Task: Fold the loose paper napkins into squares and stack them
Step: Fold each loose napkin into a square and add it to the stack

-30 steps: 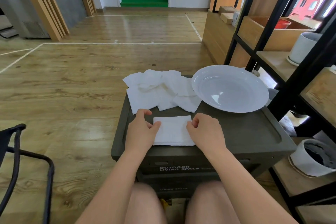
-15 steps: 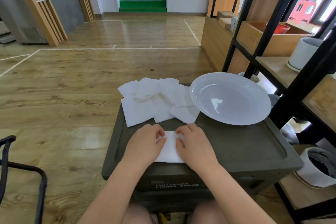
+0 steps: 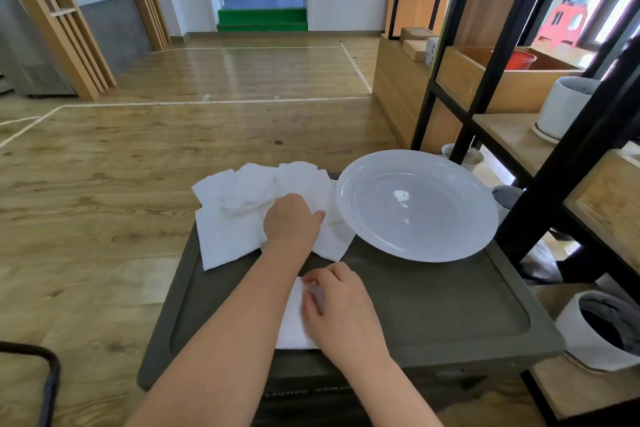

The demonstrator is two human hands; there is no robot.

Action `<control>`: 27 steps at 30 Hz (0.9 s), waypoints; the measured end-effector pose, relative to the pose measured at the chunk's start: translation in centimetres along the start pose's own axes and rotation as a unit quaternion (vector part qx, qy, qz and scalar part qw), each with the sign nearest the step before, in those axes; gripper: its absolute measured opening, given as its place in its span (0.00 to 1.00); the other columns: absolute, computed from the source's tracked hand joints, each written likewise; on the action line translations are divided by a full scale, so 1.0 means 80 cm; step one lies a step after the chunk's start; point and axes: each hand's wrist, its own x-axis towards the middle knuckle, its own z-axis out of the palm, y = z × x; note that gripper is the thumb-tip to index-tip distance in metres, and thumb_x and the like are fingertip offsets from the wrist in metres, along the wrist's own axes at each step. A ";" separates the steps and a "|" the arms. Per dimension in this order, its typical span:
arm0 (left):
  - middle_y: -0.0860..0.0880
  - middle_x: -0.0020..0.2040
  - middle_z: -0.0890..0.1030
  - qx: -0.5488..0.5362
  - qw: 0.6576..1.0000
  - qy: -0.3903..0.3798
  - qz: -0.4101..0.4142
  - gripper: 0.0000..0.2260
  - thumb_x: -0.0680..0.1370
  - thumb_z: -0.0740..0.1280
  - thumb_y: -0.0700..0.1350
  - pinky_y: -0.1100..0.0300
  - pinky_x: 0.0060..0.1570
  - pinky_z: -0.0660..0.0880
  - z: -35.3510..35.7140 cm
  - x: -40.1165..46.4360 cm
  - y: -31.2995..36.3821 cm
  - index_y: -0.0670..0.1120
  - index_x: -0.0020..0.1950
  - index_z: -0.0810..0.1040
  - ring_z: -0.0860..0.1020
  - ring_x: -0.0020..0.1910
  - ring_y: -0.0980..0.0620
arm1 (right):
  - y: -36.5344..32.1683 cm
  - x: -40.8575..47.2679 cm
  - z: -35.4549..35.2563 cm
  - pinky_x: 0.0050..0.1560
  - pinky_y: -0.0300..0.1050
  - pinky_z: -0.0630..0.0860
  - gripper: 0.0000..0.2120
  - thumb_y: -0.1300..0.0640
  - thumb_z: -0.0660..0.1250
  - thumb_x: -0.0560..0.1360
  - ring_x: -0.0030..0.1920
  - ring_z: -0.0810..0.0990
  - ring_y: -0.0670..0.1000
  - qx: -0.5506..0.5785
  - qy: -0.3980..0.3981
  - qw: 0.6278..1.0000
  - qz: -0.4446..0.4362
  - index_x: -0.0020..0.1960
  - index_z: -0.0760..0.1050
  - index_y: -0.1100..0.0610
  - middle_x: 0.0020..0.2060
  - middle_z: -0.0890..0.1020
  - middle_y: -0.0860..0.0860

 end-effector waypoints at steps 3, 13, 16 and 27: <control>0.47 0.48 0.78 -0.013 1.000 -0.003 -0.007 0.19 0.74 0.69 0.57 0.58 0.39 0.67 0.003 -0.008 0.004 0.43 0.55 0.71 0.75 0.45 0.49 | 0.001 0.000 0.000 0.45 0.36 0.69 0.10 0.56 0.63 0.75 0.47 0.72 0.46 0.005 0.005 1.000 -0.002 0.55 0.78 0.53 0.51 0.75 0.48; 0.48 0.52 0.78 0.252 0.943 -0.014 0.218 0.11 0.80 0.61 0.51 0.59 0.44 0.65 -0.003 0.003 0.016 0.46 0.52 0.77 0.72 0.55 0.49 | -0.001 -0.003 -0.006 0.51 0.32 0.68 0.13 0.53 0.61 0.78 0.53 0.71 0.42 0.009 -0.016 1.000 0.024 0.61 0.76 0.50 0.56 0.74 0.45; 0.47 0.54 0.79 0.311 0.911 -0.034 0.268 0.06 0.79 0.62 0.42 0.59 0.47 0.69 -0.007 0.008 0.019 0.45 0.54 0.76 0.75 0.54 0.49 | -0.002 -0.003 -0.007 0.51 0.32 0.68 0.13 0.52 0.61 0.78 0.52 0.71 0.42 0.009 -0.019 0.999 0.029 0.61 0.76 0.50 0.56 0.73 0.44; 0.52 0.38 0.79 -0.157 0.978 -0.028 0.136 0.10 0.80 0.62 0.49 0.64 0.33 0.67 -0.101 -0.057 -0.064 0.47 0.43 0.79 0.75 0.37 0.55 | -0.006 0.016 -0.041 0.41 0.23 0.71 0.14 0.58 0.66 0.76 0.47 0.75 0.35 0.283 0.093 0.942 0.154 0.54 0.72 0.40 0.52 0.77 0.39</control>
